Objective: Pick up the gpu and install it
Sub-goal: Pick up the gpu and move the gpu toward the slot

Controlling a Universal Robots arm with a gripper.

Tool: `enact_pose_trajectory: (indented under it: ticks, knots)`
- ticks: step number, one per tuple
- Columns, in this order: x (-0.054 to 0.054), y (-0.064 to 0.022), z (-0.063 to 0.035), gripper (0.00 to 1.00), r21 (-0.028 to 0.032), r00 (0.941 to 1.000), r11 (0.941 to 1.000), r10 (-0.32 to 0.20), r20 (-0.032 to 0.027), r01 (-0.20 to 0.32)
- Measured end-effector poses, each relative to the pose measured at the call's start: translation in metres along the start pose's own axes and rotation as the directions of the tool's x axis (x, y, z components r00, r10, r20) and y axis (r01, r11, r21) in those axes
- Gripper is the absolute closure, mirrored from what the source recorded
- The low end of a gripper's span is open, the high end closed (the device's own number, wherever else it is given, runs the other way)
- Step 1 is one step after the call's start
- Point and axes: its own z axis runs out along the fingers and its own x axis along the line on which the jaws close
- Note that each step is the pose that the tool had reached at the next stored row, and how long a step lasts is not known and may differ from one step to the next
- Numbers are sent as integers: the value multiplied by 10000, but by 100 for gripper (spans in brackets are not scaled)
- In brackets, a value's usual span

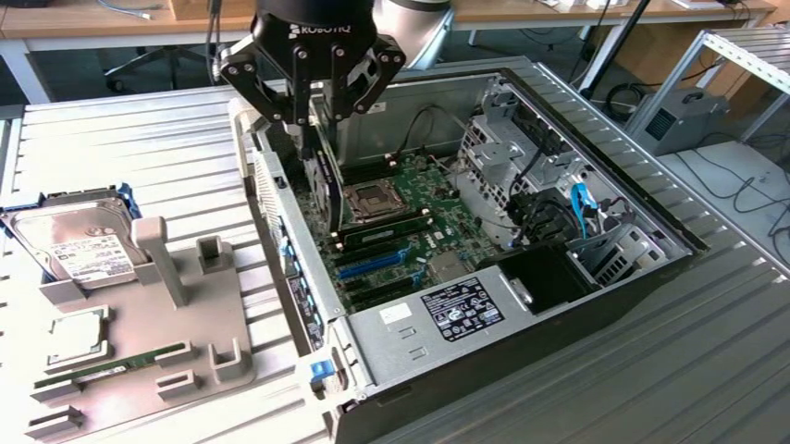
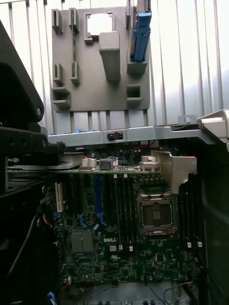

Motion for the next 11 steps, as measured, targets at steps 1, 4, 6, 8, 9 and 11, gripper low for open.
enact_pose_trajectory:
  ticks: [1,4,6,8,9,11]
  knots:
    - [-6,1,0,74,0,10000,10000,0,0,0]
    - [-41,3,1,74,0,10000,10000,0,0,0]
    - [-58,5,2,74,-1,10000,10000,1,1,-1]
    - [-73,6,2,74,1,10000,10000,0,0,0]
    - [-80,6,3,74,0,10000,10000,0,0,0]
    - [-94,7,3,74,0,10000,10000,0,0,0]
